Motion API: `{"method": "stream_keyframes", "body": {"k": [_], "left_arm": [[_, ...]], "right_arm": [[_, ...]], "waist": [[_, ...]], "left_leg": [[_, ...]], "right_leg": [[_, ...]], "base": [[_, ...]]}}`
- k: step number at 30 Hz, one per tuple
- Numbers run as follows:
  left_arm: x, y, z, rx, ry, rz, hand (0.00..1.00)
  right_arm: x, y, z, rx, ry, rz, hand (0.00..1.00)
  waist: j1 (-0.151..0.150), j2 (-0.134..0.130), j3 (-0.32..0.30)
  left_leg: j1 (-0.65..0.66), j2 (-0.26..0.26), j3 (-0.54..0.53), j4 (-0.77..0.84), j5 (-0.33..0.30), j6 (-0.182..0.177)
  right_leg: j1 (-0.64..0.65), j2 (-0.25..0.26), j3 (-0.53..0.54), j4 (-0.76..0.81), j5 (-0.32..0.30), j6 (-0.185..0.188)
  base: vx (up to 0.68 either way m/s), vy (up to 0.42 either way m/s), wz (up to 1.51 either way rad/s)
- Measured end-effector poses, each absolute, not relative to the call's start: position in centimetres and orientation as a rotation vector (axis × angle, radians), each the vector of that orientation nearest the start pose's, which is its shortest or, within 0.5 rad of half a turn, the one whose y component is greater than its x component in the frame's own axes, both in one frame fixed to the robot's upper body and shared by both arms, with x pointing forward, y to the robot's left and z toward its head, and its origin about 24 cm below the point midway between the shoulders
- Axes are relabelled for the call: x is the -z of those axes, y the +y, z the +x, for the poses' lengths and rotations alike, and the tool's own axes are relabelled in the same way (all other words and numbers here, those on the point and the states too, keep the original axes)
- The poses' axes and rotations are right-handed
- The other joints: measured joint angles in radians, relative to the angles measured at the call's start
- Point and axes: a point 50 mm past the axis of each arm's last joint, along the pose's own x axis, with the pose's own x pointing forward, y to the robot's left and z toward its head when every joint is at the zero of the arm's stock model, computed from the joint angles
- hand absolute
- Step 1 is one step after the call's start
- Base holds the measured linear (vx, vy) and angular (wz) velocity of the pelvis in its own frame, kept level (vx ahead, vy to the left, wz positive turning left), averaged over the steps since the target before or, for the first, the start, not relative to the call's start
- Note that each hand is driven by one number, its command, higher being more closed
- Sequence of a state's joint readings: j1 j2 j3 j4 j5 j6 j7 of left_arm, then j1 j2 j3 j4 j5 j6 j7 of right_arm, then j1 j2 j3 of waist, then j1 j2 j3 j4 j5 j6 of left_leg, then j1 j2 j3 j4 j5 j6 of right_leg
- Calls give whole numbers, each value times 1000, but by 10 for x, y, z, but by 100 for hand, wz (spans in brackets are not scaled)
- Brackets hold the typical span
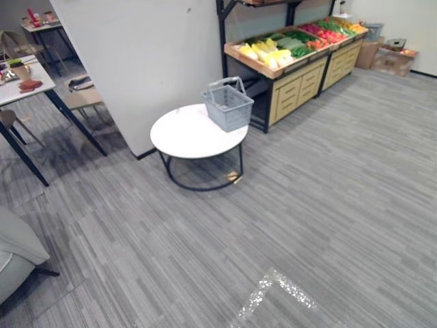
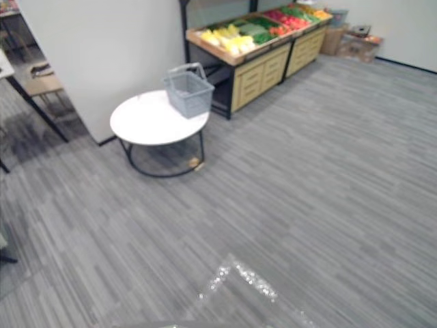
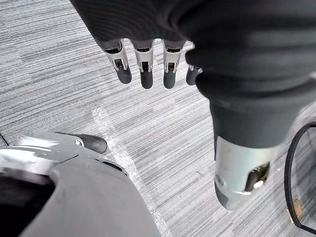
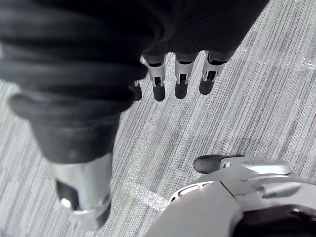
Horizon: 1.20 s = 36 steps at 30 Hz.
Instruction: Pick vegetable in the basket
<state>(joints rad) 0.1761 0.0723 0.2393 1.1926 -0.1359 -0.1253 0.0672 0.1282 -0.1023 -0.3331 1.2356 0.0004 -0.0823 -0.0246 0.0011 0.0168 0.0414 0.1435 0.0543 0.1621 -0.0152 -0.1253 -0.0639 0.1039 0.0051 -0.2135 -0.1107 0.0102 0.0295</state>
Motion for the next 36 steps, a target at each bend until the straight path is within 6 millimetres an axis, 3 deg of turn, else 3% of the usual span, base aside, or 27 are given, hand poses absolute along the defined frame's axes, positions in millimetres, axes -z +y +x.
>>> {"method": "stream_keyframes", "body": {"k": [11, 36], "left_arm": [[167, 209, 43, -409, 1114, -62, 0], [165, 213, 59, -388, 1083, -21, 0]], "right_arm": [[168, -225, 41, 374, 1195, 0, 0], [167, -222, 50, 312, 1170, -30, 0]], "waist": [[0, -4, 2], [0, -14, 29]], "left_leg": [[-19, 1, -6, -1, 9, 14], [-3, -6, -5, 0, 2, 4]], "right_leg": [[-14, 0, -12, 0, -6, 0], [-1, -6, -12, -1, 4, 3]], "base": [[-33, -24, 2], [12, -2, 0]]}}
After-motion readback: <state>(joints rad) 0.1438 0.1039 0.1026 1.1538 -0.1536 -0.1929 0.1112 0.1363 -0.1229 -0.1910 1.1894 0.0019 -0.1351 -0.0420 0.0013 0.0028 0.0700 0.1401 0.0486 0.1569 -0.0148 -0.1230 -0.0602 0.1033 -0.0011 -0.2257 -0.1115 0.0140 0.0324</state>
